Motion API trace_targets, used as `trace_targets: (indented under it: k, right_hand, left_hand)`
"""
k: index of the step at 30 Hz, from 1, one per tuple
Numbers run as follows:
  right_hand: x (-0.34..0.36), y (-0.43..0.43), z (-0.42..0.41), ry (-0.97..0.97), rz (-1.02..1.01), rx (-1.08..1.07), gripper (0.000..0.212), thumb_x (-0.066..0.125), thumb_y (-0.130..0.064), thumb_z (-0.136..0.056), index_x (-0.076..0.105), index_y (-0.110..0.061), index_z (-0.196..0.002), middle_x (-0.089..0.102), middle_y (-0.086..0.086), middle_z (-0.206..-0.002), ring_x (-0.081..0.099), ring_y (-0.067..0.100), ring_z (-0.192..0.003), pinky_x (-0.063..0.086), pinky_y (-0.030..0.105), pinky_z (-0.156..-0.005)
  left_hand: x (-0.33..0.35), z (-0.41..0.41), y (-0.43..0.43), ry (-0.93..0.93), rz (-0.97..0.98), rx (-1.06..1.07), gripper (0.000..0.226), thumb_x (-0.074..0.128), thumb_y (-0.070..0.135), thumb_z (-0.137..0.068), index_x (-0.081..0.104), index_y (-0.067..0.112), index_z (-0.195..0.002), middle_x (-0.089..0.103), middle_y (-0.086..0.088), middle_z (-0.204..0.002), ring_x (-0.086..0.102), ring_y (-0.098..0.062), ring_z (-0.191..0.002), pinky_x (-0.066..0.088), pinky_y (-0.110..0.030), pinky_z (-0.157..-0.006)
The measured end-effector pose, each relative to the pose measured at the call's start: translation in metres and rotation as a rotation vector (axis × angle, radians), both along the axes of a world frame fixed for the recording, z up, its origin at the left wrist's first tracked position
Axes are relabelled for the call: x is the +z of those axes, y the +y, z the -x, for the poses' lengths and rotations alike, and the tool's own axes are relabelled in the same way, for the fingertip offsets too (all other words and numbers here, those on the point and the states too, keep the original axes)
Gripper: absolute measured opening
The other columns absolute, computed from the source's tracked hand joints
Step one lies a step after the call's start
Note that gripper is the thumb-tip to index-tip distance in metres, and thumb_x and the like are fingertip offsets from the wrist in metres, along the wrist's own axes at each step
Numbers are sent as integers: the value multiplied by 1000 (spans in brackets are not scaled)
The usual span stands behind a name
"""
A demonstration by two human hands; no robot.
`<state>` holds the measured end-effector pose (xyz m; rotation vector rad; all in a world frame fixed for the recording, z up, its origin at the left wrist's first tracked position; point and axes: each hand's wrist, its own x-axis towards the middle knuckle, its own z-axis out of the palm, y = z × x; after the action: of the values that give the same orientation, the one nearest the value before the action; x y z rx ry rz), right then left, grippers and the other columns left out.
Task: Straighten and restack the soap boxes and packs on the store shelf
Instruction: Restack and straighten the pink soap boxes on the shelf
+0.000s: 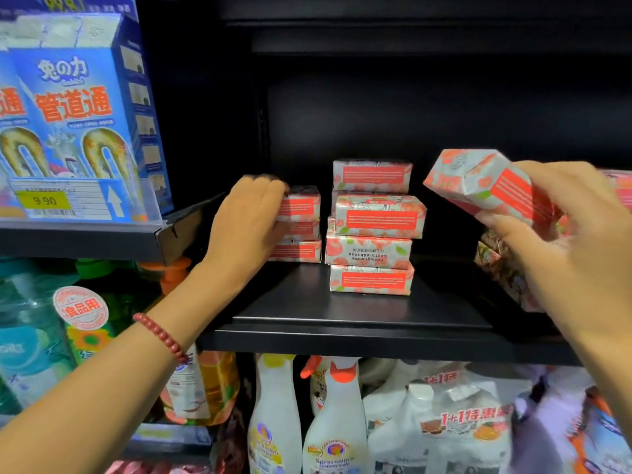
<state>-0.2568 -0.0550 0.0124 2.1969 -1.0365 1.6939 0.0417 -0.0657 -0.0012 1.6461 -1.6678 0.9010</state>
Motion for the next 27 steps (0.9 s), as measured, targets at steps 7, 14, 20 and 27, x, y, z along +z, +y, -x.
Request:
trace_targets:
  k: [7,14,20,27]
  right_hand:
    - [19,-16,-24,114,62,54,39,69,-26,-82,60,-8,-116,58,6,-109,45,12,-101,32,15,-82]
    - [29,-33,-58,339,33,12,37,66,-31,-84,59,-11,-115,58,5,-111,49,20,-105,34,24,-84]
    - [22,-35,-63,434,8,5,48,57,-41,-86,56,-11,-123,56,5,-123,46,19,-116,33,26,-92]
    - [22,-38,-69,435,0,20,46,59,-36,-88,53,-12,-127,55,4,-128,44,19,-121,33,29,-97]
  left_hand:
    - [-18,11,52,179,84,-119,40,66,29,-79,58,5,-111,61,-12,-104,52,-29,-98,34,-26,-82]
    - [-44,25,81,179,85,-241,39,65,26,-80,58,2,-110,61,-10,-104,49,-23,-97,31,-19,-83]
    - [-47,27,86,165,51,-305,47,52,39,-84,58,3,-114,62,-9,-109,50,-20,-103,33,-19,-89]
    - [-52,33,85,136,20,-356,50,52,43,-85,60,4,-114,63,-8,-110,53,-20,-105,37,-22,-91]
